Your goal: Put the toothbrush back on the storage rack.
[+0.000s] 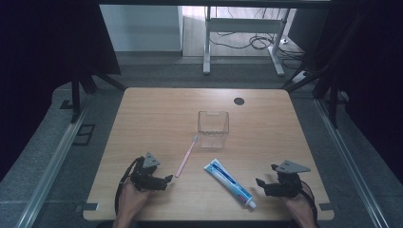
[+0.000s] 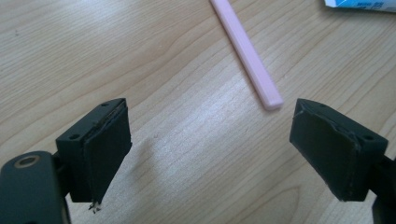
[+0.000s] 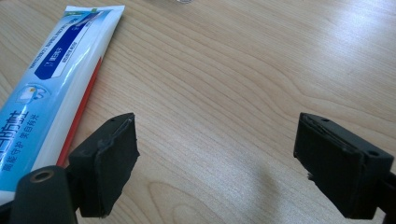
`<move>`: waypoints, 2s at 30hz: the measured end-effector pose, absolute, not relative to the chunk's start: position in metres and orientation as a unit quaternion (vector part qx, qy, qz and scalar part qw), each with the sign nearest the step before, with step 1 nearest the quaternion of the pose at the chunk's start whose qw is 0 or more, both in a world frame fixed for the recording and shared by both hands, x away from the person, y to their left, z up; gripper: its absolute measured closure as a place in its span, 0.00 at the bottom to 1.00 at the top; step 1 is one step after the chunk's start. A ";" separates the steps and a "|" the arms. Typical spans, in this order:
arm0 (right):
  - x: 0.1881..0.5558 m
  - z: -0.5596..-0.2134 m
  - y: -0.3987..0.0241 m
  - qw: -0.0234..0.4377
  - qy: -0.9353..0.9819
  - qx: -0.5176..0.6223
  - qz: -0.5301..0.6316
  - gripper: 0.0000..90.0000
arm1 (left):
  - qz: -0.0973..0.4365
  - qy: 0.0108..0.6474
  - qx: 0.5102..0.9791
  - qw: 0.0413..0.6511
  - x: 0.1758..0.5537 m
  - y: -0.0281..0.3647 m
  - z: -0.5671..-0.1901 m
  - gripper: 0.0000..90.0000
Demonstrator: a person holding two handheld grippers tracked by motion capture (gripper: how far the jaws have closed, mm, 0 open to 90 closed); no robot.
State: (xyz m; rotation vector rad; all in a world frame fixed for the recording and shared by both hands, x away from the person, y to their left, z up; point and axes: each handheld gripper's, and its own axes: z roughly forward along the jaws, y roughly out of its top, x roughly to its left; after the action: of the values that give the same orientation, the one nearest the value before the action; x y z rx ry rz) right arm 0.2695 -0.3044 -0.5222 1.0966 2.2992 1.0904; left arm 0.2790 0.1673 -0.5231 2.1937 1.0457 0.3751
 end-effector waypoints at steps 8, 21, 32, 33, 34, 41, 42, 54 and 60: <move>0.271 -0.525 -0.305 0.186 0.818 0.388 0.380 0.16 | 0.141 0.405 0.844 0.323 0.279 0.163 -0.524 0.14; 0.271 -0.526 -0.306 0.183 0.818 0.392 0.380 0.16 | 0.143 0.399 0.848 0.318 0.277 0.160 -0.516 0.29; 0.271 -0.525 -0.307 0.186 0.815 0.395 0.380 0.16 | 0.129 0.387 0.856 0.317 0.279 0.157 -0.509 0.88; 0.271 -0.525 -0.307 0.187 0.814 0.396 0.380 0.16 | 0.121 0.387 0.856 0.319 0.279 0.156 -0.508 0.91; 0.271 -0.524 -0.307 0.188 0.814 0.396 0.381 0.16 | 0.116 0.385 0.857 0.323 0.280 0.155 -0.506 0.94; 0.270 -0.523 -0.309 0.194 0.809 0.398 0.385 0.17 | 0.084 0.374 0.862 0.331 0.284 0.144 -0.498 1.00; 0.270 -0.523 -0.309 0.195 0.810 0.398 0.385 0.17 | 0.082 0.371 0.865 0.329 0.285 0.143 -0.498 1.00; 0.271 -0.524 -0.308 0.189 0.813 0.396 0.383 0.16 | 0.076 0.360 0.871 0.325 0.292 0.120 -0.502 0.99; 0.271 -0.525 -0.307 0.187 0.815 0.395 0.381 0.16 | 0.068 0.363 0.874 0.315 0.297 0.114 -0.510 0.99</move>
State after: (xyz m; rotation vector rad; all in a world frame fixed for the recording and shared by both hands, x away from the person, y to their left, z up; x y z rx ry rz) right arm 0.2710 -0.3075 -0.5249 1.1125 2.2946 1.0720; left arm 0.2970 0.1142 -0.5103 2.3039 0.9566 0.1796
